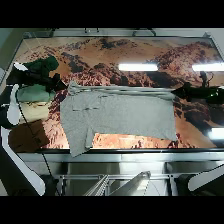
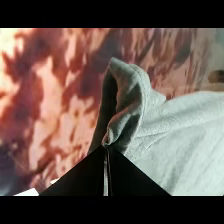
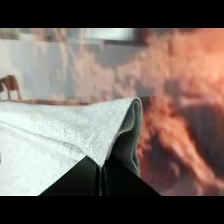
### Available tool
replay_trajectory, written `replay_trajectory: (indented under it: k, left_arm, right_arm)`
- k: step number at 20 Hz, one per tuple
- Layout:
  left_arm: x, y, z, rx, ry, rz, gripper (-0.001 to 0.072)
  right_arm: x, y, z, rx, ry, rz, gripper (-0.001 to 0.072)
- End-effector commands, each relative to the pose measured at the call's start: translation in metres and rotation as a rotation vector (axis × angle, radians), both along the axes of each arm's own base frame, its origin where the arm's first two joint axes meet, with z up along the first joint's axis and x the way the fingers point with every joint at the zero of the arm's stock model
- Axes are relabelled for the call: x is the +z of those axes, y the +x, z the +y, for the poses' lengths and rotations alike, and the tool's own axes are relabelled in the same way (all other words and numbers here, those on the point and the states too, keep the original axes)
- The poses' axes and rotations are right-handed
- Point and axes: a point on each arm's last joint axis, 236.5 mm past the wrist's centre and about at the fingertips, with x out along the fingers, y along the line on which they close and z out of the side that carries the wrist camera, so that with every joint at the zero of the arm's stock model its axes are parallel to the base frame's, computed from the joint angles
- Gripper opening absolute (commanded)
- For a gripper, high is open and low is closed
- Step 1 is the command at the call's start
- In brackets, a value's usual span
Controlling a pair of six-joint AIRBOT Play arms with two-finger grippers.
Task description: Fold the shirts.
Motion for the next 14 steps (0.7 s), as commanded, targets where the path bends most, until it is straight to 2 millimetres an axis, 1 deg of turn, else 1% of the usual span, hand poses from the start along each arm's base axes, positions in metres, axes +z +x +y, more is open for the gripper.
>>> replay_trajectory:
  k: [1, 2, 3, 4, 5, 6, 7, 9, 10, 12, 14]
  left_arm:
    - [0.012, -0.01, -0.008, -0.053, -0.027, 0.023, 0.0031]
    - [0.024, -0.007, -0.011, -0.064, -0.041, 0.003, 0.0255]
    - [0.036, -0.004, -0.011, -0.064, -0.045, -0.008, 0.0339]
    - [0.046, -0.003, -0.008, -0.062, -0.038, -0.017, 0.0339]
    - [0.057, -0.005, -0.004, -0.058, -0.037, -0.027, 0.0339]
    - [0.066, -0.009, -0.002, -0.054, -0.035, -0.031, 0.0339]
    - [0.073, -0.016, 0.003, -0.042, -0.032, -0.03, 0.0339]
    - [0.078, -0.038, 0.015, -0.035, -0.02, 0.012, 0.0339]
    - [0.076, -0.055, 0.021, -0.039, -0.008, 0.056, 0.0338]
    - [0.069, -0.1, 0.026, -0.048, 0.015, 0.159, 0.0338]
    - [0.053, -0.148, 0.028, -0.057, 0.075, 0.228, 0.0338]
  right_arm:
    - [-0.005, -0.007, -0.007, 0.021, -0.062, 0.026, 0.0307]
    - [0.004, -0.005, -0.007, 0.026, -0.068, 0.01, 0.0392]
    - [0.012, -0.005, -0.01, 0.029, -0.088, -0.006, 0.0392]
    - [0.021, -0.008, -0.016, 0.039, -0.131, -0.017, 0.0392]
    - [0.03, -0.014, -0.023, 0.037, -0.162, 0.0, 0.0392]
    - [0.037, -0.029, -0.026, 0.067, -0.184, 0.031, 0.0392]
    - [0.038, -0.049, -0.029, 0.102, -0.205, 0.092, 0.0391]
    - [0.03, -0.103, -0.028, 0.167, -0.207, 0.268, 0.0388]
    - [0.024, -0.129, -0.023, 0.185, -0.194, 0.344, 0.0385]
    - [0.006, -0.181, -0.007, 0.197, -0.169, 0.472, 0.0385]
    - [-0.012, -0.221, 0.013, 0.196, -0.152, 0.535, 0.0387]
